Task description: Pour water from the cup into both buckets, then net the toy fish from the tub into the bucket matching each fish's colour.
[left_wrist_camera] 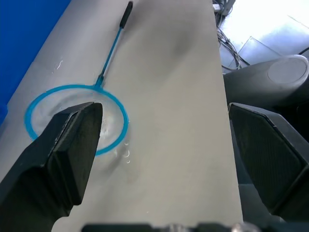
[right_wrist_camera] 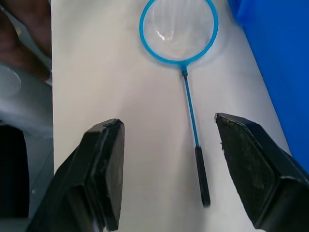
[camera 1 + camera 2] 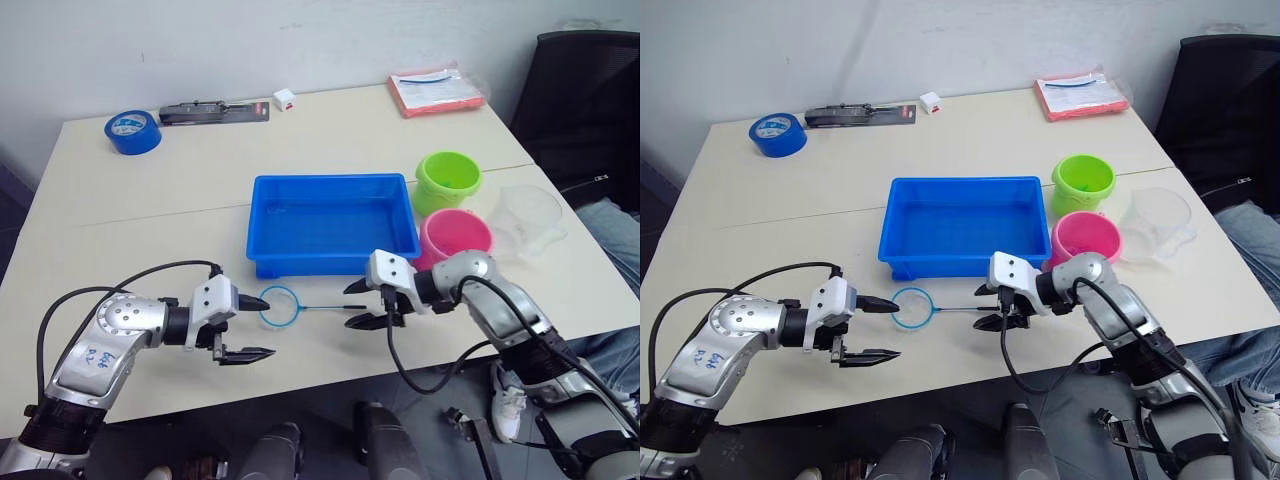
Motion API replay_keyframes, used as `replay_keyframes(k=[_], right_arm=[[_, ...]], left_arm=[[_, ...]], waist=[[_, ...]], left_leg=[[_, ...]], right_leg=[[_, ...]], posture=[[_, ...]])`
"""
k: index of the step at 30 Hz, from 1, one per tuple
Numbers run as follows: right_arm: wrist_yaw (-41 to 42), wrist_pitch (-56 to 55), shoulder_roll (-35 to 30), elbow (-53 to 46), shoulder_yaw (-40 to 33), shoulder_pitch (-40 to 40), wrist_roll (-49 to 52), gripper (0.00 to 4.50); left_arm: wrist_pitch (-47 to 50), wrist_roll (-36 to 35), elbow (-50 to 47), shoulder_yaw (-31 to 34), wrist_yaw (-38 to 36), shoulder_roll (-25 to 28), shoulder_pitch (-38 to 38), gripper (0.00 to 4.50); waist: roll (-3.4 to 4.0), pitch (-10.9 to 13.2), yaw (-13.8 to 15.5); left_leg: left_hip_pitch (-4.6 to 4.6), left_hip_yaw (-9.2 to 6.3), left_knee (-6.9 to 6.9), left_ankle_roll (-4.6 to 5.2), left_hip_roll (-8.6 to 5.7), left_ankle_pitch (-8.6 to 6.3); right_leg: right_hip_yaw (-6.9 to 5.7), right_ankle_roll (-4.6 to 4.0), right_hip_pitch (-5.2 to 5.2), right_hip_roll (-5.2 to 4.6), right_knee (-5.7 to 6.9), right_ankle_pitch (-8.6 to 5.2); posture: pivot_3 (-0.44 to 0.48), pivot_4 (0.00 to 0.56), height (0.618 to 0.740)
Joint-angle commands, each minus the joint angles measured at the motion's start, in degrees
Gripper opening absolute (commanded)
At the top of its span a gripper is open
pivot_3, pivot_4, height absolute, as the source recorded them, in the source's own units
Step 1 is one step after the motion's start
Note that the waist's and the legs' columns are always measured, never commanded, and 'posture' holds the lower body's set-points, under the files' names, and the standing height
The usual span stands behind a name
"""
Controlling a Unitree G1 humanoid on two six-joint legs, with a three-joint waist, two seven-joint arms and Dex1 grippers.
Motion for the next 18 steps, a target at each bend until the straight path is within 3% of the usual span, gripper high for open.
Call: replay_keyframes(k=[1, 8, 18], right_arm=[[0.5, 1.7, -2.0, -4.6, -2.4, 1.1, 2.0, 4.24], [-0.4, 8.8, -7.3, -14.5, -8.4, 7.4, 7.2, 4.24], [-8.2, 17.6, -8.8, -23.8, -15.3, 19.3, 13.0, 4.24]], left_arm=[[1.1, -2.3, -2.9, 2.9, 1.0, -0.2, 1.2, 4.50], [5.4, -6.4, -9.4, 9.3, 5.7, -0.7, 8.3, 4.50], [7.8, -7.4, -15.3, 17.7, 13.9, -4.0, 21.6, 4.50]], waist=[[0.00, 0.0, 0.1], [0.00, 0.0, 0.2], [0.00, 0.0, 2.3]], left_leg=[[0.00, 0.00, 0.00, 0.00, 0.00, 0.00], [-0.02, 0.01, -0.03, 0.02, 0.01, -0.02], [0.13, 0.10, -0.02, 0.04, 0.04, -0.05]], right_leg=[[0.00, 0.00, 0.00, 0.00, 0.00, 0.00], [0.02, 0.00, 0.00, 0.00, -0.04, 0.00], [0.11, 0.00, 0.13, 0.02, -0.33, 0.00]], posture=[[0.000, 0.150, 0.740], [0.000, 0.150, 0.740], [0.000, 0.150, 0.740]])
